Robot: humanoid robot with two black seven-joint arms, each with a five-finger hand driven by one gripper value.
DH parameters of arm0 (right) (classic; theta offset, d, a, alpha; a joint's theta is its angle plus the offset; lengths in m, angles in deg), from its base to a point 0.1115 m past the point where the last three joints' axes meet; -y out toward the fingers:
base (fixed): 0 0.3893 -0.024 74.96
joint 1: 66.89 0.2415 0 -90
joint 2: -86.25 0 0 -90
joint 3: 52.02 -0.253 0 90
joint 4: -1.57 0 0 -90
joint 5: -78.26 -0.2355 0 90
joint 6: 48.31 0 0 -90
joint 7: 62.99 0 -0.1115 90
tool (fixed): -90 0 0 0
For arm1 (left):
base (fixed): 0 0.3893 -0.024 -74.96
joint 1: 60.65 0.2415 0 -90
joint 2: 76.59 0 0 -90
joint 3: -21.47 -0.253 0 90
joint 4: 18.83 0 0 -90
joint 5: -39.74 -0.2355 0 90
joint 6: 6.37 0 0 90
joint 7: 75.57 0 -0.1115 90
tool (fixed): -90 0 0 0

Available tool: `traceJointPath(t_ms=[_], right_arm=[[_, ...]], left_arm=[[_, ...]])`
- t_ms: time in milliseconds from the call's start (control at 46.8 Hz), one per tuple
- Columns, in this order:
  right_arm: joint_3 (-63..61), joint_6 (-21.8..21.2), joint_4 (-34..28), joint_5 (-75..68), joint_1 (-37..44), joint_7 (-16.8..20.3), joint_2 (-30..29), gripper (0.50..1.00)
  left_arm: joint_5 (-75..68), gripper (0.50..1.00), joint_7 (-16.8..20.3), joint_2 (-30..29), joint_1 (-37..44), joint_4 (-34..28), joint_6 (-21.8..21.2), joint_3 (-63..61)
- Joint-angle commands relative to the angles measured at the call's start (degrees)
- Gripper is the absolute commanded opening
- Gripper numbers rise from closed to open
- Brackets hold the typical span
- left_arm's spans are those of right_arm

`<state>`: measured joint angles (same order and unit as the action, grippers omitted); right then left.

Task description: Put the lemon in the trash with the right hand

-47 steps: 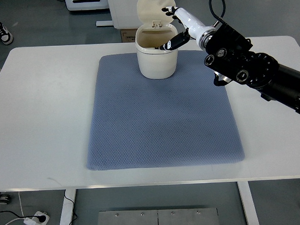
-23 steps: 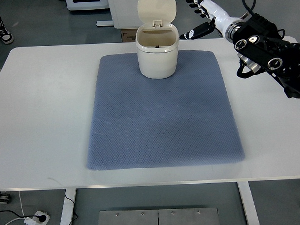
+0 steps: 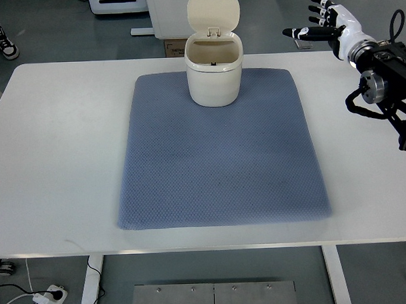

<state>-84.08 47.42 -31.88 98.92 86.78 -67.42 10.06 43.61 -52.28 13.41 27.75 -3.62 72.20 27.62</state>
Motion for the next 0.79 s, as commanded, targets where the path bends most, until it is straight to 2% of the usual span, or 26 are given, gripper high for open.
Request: traceJointPath(t_ms=[0,192,363,769], right_arm=[[-3.79,0.15,-1.09,-1.67,-2.13,-0.05,0.08,0.987],[-14.96,0.68,-6.88,-2.9,-8.81,-0.05,-0.1,1.0],[-19.01,0.51,-12.69,-2.9,-13.65,-0.05,-0.1,1.0],[-19.36,0.33,-13.83,-2.82,-18.75,-0.05,0.78,1.0]], left_arm=[[0.0,1.0,0.0,0.0,-0.08,0.0,0.0,0.0],[0.0,1.0,0.0,0.0,0.01,0.0,0.0,0.0],[0.0,1.0,0.0,0.0,0.01,0.0,0.0,0.0],[0.0,1.0,0.0,0.0,0.01,0.0,0.0,0.0]])
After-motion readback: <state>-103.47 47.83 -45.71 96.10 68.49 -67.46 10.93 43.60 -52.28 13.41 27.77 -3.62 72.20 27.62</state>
